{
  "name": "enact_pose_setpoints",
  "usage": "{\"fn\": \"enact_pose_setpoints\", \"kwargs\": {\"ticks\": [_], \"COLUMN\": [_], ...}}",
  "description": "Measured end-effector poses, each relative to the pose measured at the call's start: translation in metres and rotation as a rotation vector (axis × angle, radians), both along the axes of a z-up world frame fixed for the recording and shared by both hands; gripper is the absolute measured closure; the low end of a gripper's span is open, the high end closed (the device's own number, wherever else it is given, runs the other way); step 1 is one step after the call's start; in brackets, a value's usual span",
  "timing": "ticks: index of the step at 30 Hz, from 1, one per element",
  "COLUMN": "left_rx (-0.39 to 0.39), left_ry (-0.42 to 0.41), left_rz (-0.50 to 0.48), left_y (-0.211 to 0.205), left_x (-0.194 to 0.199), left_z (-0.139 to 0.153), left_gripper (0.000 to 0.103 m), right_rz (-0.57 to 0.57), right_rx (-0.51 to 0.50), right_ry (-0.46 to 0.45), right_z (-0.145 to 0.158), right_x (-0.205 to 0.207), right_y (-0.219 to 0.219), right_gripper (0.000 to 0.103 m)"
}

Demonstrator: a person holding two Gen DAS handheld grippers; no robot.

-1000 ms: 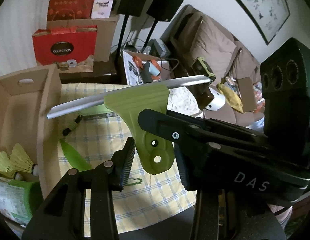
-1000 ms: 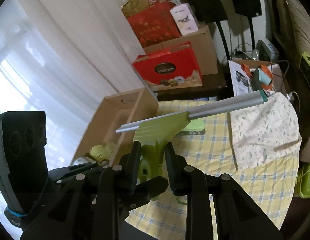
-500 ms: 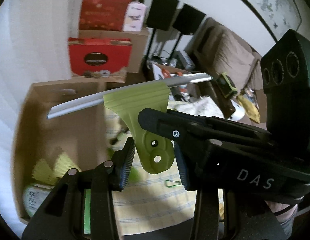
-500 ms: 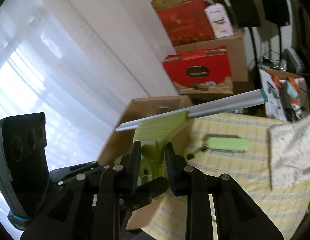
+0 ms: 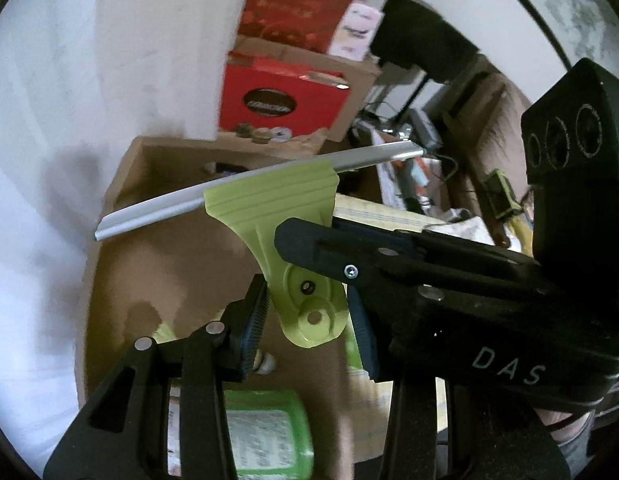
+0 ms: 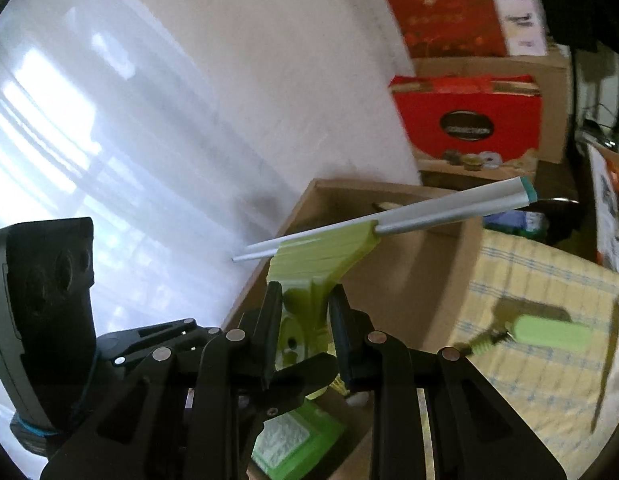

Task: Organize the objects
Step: 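Lift the green racket toy with the right gripper and carry it into the box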

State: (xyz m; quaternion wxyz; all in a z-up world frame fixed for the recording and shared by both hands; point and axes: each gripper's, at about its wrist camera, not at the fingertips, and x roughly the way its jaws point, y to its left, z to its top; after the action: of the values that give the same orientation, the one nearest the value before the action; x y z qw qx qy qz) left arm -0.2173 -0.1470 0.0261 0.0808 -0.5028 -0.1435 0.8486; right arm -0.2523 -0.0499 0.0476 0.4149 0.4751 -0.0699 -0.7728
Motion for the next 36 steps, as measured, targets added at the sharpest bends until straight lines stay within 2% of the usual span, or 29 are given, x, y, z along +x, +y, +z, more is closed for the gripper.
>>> {"fn": "enact_pose_setpoints", "kwargs": {"ticks": [5, 8, 14, 22, 28, 31, 36], "left_rx": [0.043, 0.040, 0.036, 0.049, 0.069, 0.080, 0.076], "left_ry": [-0.044, -0.071, -0.123, -0.199, -0.204, -0.191, -0.174], "left_rz": [0.027, 0.038, 0.055, 0.055, 0.066, 0.076, 0.074], "left_y": [-0.019, -0.022, -0.027, -0.031, -0.035, -0.039, -0.039], "left_x": [-0.012, -0.022, -0.033, -0.040, -0.041, -0.039, -0.030], "left_z": [-0.028, -0.044, -0.073, -0.103, -0.104, -0.101, -0.089], "left_gripper": [0.063, 0.062, 0.060, 0.061, 0.061, 0.062, 0.061], "right_rz": [0.103, 0.133, 0.158, 0.109, 0.034, 0.028, 0.018], "right_rx": [0.041, 0.048, 0.084, 0.110, 0.104, 0.098, 0.104], "right_ry": [-0.047, -0.058, -0.072, -0.187, -0.149, -0.109, -0.080], "right_z": [-0.022, -0.033, -0.060, -0.101, -0.082, -0.063, -0.049], "right_x": [-0.018, -0.023, -0.037, -0.058, -0.071, -0.068, -0.059], "right_y": [-0.029, -0.040, -0.051, -0.047, -0.024, -0.014, -0.002], "right_gripper": [0.078, 0.078, 0.078, 0.078, 0.078, 0.076, 0.074]}}
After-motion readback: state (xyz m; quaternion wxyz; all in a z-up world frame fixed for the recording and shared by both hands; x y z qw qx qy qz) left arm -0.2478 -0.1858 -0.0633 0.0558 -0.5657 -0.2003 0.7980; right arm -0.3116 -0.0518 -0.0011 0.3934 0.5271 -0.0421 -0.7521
